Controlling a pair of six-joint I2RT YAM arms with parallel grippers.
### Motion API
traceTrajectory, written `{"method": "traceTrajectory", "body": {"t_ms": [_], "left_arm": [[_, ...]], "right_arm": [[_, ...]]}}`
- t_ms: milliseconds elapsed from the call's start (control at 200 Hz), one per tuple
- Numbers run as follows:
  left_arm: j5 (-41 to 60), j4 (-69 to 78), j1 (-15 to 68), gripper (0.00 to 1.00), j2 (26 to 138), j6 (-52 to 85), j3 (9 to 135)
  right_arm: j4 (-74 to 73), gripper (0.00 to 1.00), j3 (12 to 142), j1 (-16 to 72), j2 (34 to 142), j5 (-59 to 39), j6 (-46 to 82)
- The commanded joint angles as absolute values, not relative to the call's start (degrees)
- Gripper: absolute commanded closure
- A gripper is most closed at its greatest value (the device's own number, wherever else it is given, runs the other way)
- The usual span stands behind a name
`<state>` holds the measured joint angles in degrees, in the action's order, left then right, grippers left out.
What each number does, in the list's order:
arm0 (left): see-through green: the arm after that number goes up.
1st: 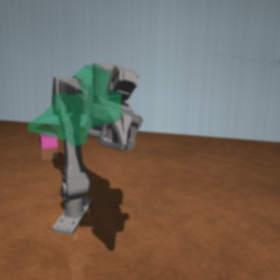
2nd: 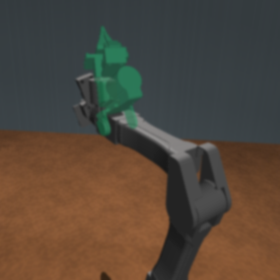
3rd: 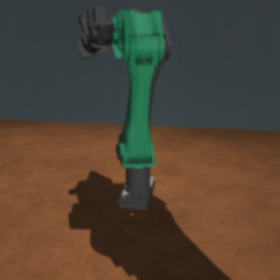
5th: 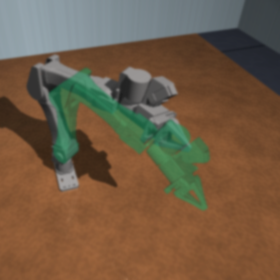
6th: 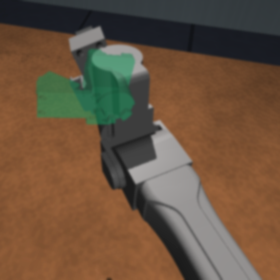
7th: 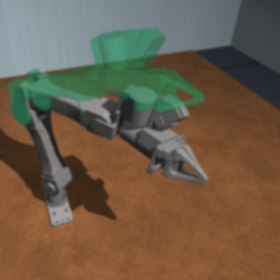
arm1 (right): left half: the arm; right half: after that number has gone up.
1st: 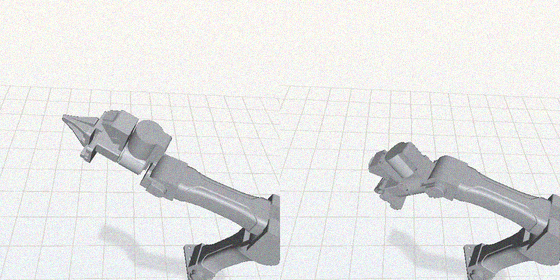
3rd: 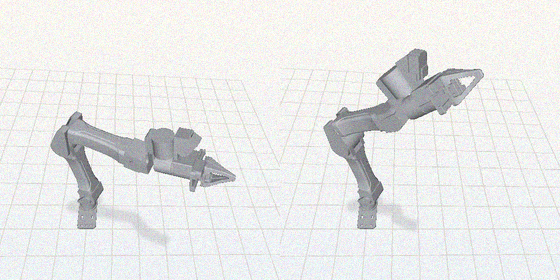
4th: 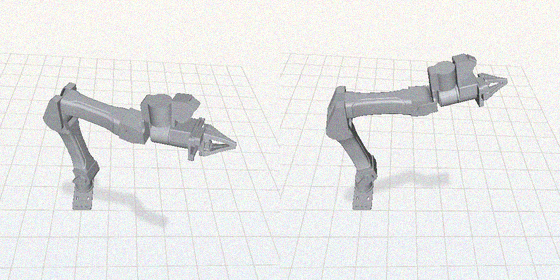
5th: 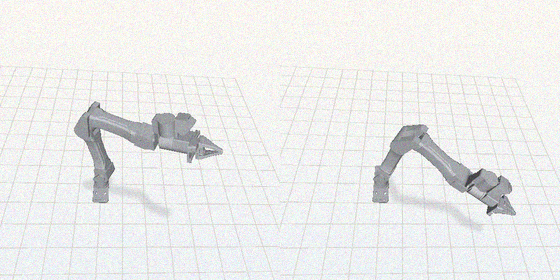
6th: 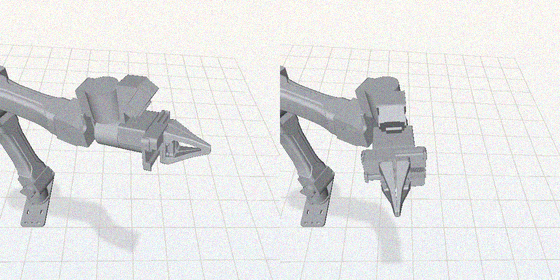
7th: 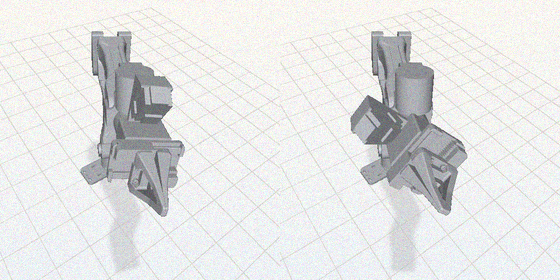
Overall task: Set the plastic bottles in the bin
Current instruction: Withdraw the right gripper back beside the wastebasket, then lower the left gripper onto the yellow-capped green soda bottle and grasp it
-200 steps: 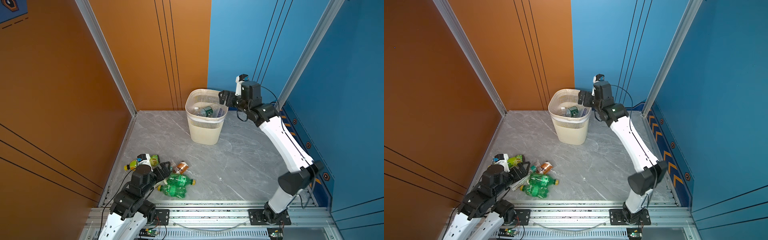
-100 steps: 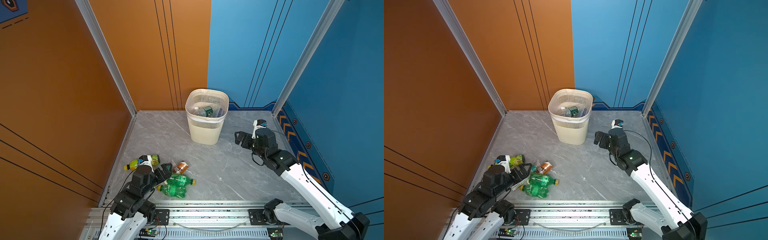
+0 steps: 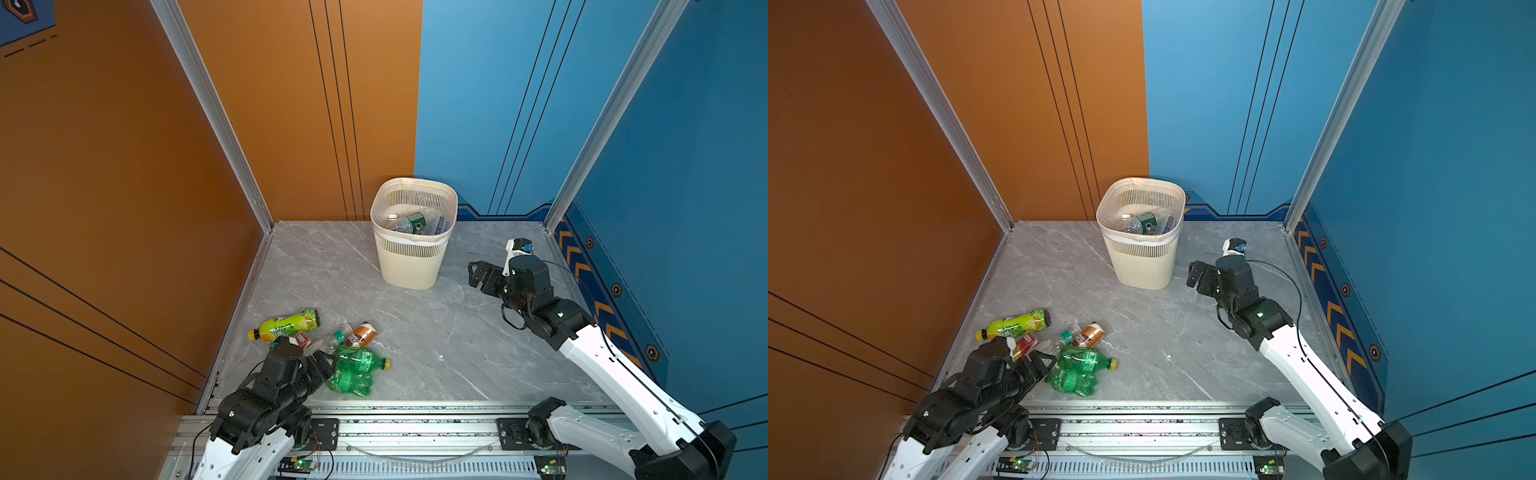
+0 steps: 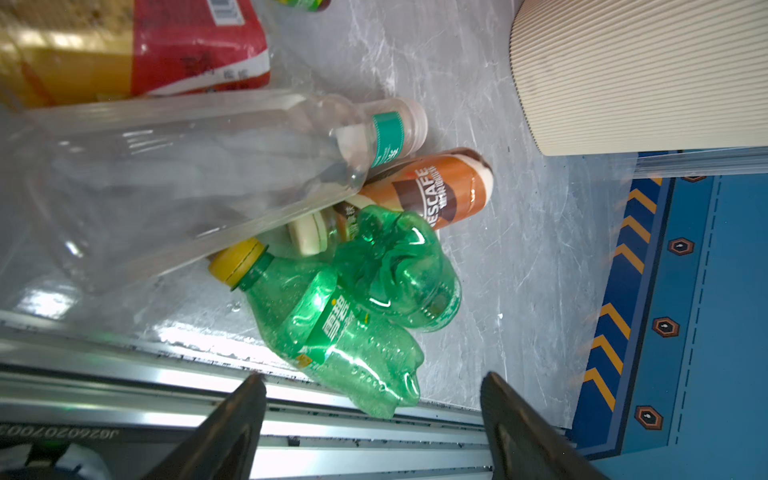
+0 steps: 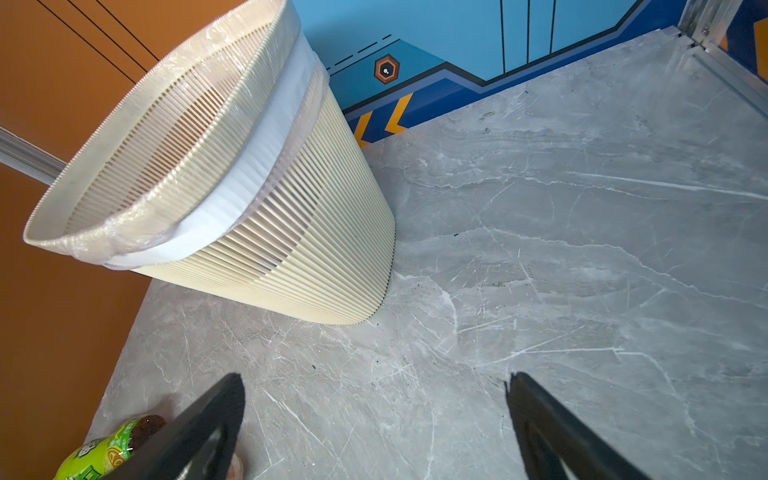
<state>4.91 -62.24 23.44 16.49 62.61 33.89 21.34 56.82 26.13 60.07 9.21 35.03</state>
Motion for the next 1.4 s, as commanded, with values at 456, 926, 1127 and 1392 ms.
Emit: {"method": "traceTrajectory", "body": {"t_ms": [456,926,1127,1392], "left_arm": [[10.0,-66.9,30.8,0.25,23.2,67.4,32.1],[5.4,-57.3,43.3,0.24,32.1,73.4,27.7],[3.1,-52.8,44.2,0.24,34.4,74.5,25.5],[0.0,-48.6,44.2,0.23,32.0,77.2,22.4]], "right_arm": [[18.4,0.00,56.3,22.9,60.1,7.2,35.5],[17.3,0.00,56.1,20.8,60.7,5.2,35.6],[17.9,0.00,55.9,19.6,60.0,4.7,35.2],[17.9,0.00,55.1,18.7,59.3,3.8,35.3]]}}
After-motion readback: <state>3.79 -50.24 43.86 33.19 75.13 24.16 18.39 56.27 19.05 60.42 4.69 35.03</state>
